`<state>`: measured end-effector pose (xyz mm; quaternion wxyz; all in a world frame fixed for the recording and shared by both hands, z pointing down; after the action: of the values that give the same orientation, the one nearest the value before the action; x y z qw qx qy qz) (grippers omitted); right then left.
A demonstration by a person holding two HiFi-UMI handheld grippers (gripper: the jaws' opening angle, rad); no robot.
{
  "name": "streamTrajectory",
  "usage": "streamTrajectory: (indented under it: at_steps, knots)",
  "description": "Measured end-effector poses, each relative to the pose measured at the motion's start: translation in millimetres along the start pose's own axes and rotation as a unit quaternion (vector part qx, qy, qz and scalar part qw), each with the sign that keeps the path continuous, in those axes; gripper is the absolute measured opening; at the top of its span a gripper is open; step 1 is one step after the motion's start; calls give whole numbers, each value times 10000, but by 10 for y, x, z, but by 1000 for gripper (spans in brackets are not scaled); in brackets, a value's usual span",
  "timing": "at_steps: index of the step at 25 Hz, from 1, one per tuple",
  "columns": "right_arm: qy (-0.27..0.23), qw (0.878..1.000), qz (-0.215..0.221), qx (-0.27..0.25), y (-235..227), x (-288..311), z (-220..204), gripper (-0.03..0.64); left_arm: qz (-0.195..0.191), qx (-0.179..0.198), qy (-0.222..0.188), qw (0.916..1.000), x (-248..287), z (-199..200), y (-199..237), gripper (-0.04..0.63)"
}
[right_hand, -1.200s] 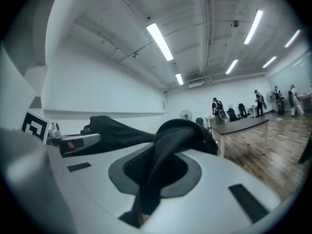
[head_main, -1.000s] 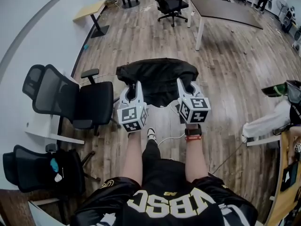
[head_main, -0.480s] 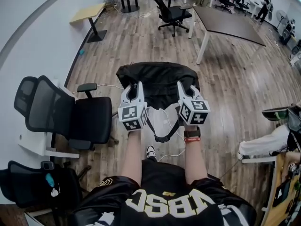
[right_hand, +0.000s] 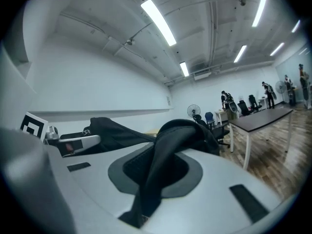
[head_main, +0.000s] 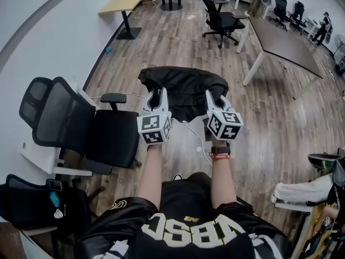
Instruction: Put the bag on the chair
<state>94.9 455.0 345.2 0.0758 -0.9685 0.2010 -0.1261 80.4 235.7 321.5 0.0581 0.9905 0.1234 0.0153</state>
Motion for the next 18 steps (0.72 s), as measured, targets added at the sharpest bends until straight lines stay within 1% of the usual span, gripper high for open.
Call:
streamTrajectory:
  at_steps: [6,10,12,14,16,18]
  knots:
    - [148,9977,624,-208,464,630,137,44,619,-141,-41,9980,-18,40,681,49]
    - [299,9910,1255,-369,881,1145,124,46,1242,-196,-125,9920,-149,25,1169,49]
    - [419,9841,1663,-465,1123,1470,92,46,1646,-230,-159,9860,-227,-21,1454,49]
    - [562,9760,2043,-507,1381,1778,24,48,2055,-310,-152,9780,-302,-78,1771,49]
    - [750,9650,2445,-585,1687,2103,-43,48,2497,-388,-154,9674,-373,-106,2105,49]
    - [967,9509,2856,-693,2016,2410,-106,49,2949,-439,-168,9544,-468,-115,2401,49]
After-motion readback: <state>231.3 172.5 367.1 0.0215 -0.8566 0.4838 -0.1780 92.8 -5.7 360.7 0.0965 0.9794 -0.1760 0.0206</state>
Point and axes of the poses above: the fingertips, and each gripper's own axes: x forward along the fingers, y to its left, z out of its top, the point moved 6 cm from there along -x, backward along the fingers, and after that the axes turned 4 degrees about y, right-handed, at the moved point
